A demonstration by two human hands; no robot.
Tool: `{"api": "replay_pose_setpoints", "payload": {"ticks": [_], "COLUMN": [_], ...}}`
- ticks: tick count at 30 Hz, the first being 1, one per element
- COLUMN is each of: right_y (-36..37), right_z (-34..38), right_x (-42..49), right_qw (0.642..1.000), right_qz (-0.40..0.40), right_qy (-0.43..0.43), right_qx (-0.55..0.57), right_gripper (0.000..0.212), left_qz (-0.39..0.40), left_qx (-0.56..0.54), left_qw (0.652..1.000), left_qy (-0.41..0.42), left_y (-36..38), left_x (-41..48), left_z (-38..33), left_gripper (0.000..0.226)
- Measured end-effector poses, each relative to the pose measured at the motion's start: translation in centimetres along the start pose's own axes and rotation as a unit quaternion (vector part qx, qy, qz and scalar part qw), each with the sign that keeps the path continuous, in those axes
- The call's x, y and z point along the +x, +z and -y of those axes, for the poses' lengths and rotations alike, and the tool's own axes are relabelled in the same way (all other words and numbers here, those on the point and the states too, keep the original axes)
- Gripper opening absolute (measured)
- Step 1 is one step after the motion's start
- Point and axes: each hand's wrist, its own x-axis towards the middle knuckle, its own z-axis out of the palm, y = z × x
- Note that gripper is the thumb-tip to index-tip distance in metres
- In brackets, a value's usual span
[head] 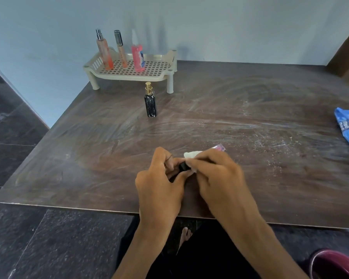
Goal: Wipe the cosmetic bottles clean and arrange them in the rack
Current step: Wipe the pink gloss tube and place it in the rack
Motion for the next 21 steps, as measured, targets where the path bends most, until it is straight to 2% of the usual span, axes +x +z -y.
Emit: {"api": "replay_pose_setpoints", "payload": {"ticks": [1,3,4,9,12,16,21], "right_y": [-0.5,-1.6,-2.0,-2.1,-1.9,-1.9,-2.0], "right_z": [-1.0,-2.8,-3.4,-3.8,-3.8,-3.8,-4.0], "right_x": [0.4,1.2,1.4,1.7,1.8,1.7,1.5], "right_qw": [1.000,0.998,0.997,0.997,0.997,0.997,0.997], "right_qz": [-0.009,-0.037,-0.049,-0.036,-0.043,-0.045,-0.052], "right_qy": [0.026,0.048,0.047,0.042,0.032,0.037,0.042], "right_qx": [0.003,-0.022,-0.041,-0.048,-0.056,-0.052,-0.035], "right_gripper": [0.041,0.028,0.022,0.022,0.020,0.019,0.020], "left_qz": [0.002,0.004,0.006,0.020,0.041,0.044,0.027], "left_qx": [-0.002,0.007,0.012,0.005,0.035,0.092,0.089], "left_qw": [1.000,1.000,1.000,0.999,0.997,0.992,0.993], "left_qy": [0.001,0.019,0.028,0.039,0.052,0.072,0.068], "left_y": [0.0,0.1,0.2,0.2,0.2,0.4,0.5], "left_x": [0.0,-0.2,-0.2,0.4,0.7,0.9,1.0], "left_z": [-0.1,-0.2,-0.3,-0.1,0.1,0.2,-0.4], "left_gripper": [0.055,0.057,0.057,0.039,0.040,0.026,0.017]}}
